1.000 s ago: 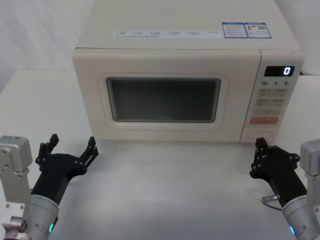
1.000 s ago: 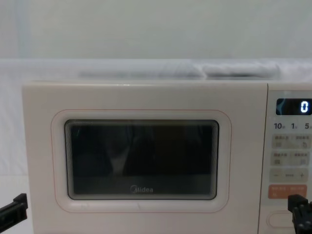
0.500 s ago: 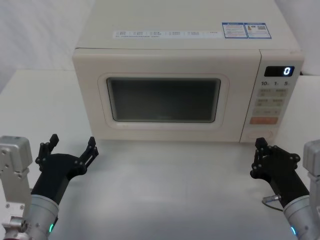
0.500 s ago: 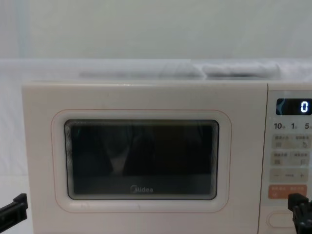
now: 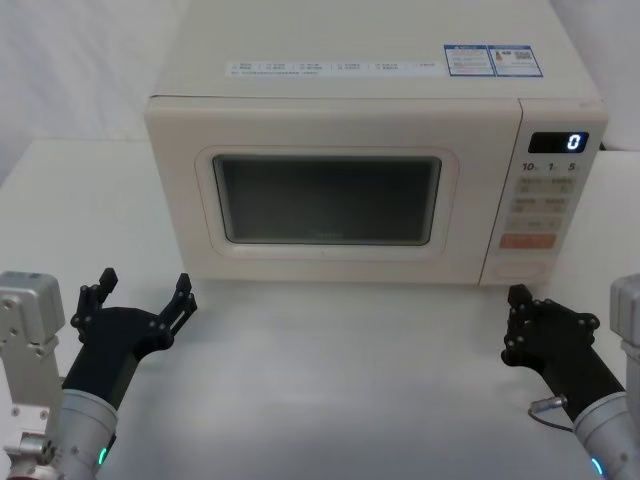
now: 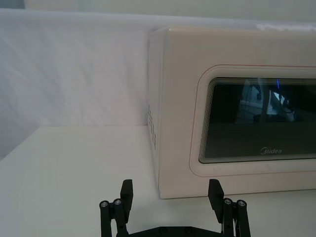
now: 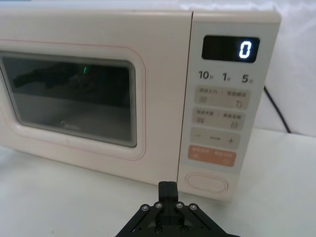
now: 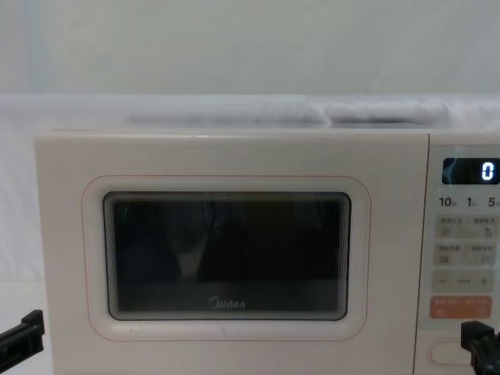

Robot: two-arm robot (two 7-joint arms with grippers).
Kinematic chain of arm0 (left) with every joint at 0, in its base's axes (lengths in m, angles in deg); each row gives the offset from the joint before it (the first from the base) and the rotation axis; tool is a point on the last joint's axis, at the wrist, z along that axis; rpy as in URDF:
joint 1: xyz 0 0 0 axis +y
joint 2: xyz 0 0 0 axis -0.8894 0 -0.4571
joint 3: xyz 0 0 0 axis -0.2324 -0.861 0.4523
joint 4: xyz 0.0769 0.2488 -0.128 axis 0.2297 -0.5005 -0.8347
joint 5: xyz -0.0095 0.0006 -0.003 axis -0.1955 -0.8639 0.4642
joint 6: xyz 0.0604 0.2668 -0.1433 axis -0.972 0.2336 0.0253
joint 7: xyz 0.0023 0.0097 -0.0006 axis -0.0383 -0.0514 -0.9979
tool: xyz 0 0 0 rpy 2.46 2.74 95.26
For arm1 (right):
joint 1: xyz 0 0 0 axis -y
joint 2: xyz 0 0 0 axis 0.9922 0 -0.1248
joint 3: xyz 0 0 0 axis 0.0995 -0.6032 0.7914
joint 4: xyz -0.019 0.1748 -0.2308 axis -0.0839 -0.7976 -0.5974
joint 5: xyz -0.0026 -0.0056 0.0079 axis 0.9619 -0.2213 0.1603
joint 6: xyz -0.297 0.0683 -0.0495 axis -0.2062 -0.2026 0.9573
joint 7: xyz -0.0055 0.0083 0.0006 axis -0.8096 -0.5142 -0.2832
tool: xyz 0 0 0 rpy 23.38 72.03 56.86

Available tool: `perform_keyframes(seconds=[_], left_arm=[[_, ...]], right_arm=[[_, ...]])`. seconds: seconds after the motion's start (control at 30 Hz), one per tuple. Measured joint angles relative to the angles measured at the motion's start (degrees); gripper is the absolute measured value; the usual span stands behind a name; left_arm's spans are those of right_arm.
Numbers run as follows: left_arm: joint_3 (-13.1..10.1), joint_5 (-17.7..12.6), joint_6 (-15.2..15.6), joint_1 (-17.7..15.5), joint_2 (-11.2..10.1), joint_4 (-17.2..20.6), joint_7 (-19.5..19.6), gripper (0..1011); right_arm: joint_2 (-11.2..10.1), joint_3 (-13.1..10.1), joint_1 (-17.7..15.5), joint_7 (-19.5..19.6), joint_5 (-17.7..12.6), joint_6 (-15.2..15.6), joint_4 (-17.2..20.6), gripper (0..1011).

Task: Press the button to open the microwave door with one hand; close the microwave door with the other hand.

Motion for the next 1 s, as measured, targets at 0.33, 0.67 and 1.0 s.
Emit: perform_keyframes(seconds=[0.33, 0.67, 1.0], left_arm=[[0.00, 0.00, 0.00, 0.00, 0.00, 0.00, 0.00, 1001], [0.00, 0.00, 0.00, 0.00, 0.00, 0.00, 0.00, 1001], [0.00, 0.00, 0.00, 0.00, 0.00, 0.00, 0.00, 1001]], right_arm=[[-0.11, -1.74, 1.04, -3.80, -2.26, 5.30, -0.38, 0], [-0.46, -2.96, 4.62, -5.78, -5.10, 7.93, -4.46, 0], [-0.31, -2.41, 8.55, -6.00, -5.60, 7.32, -9.71, 0]])
